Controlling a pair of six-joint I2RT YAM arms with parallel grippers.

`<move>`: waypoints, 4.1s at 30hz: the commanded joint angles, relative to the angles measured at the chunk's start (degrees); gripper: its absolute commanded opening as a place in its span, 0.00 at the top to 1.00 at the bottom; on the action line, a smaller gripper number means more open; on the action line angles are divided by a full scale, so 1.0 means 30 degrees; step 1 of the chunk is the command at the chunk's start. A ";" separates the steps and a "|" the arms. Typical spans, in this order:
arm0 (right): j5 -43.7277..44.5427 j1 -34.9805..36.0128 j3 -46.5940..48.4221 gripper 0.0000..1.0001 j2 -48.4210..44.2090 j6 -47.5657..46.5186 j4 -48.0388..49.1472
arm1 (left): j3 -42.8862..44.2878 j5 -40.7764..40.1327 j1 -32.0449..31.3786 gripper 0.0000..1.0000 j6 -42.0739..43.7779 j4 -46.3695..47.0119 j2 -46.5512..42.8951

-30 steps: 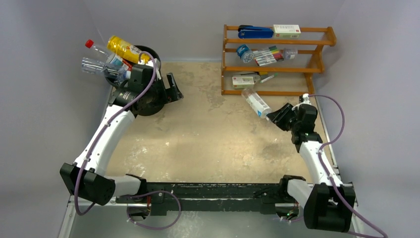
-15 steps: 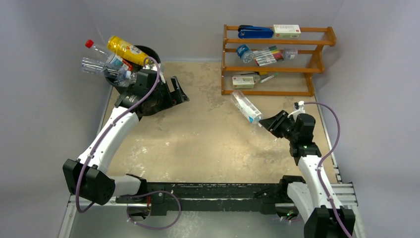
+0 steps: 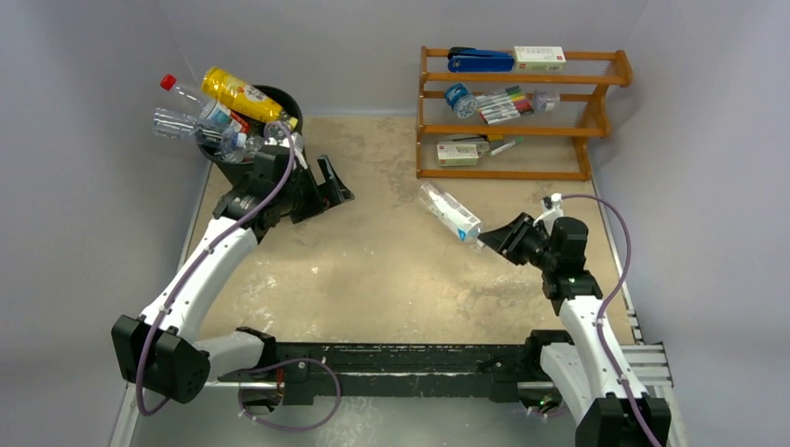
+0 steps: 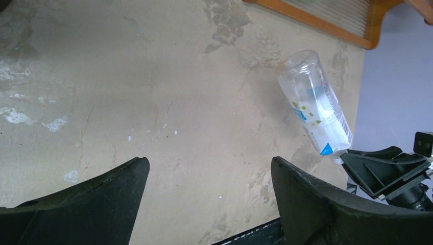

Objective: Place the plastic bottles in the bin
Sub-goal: Pick up the plastic bottle at the center of the board.

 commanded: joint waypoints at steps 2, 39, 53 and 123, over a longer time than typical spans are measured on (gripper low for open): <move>-0.1546 0.0403 0.0984 0.74 0.0406 -0.0368 0.0003 | -0.1162 0.0681 -0.0095 0.10 -0.0935 0.2161 -0.1016; -0.2307 0.6027 0.2840 0.72 0.3538 0.5289 0.6561 | -0.7117 0.2135 -0.0124 0.10 -0.9008 1.1873 -0.3517; -0.1091 0.8775 0.3928 0.72 0.5048 0.6063 0.8080 | -0.7152 0.1443 -0.0150 0.10 -1.0264 1.2225 -0.4557; -0.0188 1.0437 0.2434 0.00 0.1644 0.5655 0.5817 | 0.8763 -0.2127 -0.0131 0.45 -0.0749 -0.1150 0.0712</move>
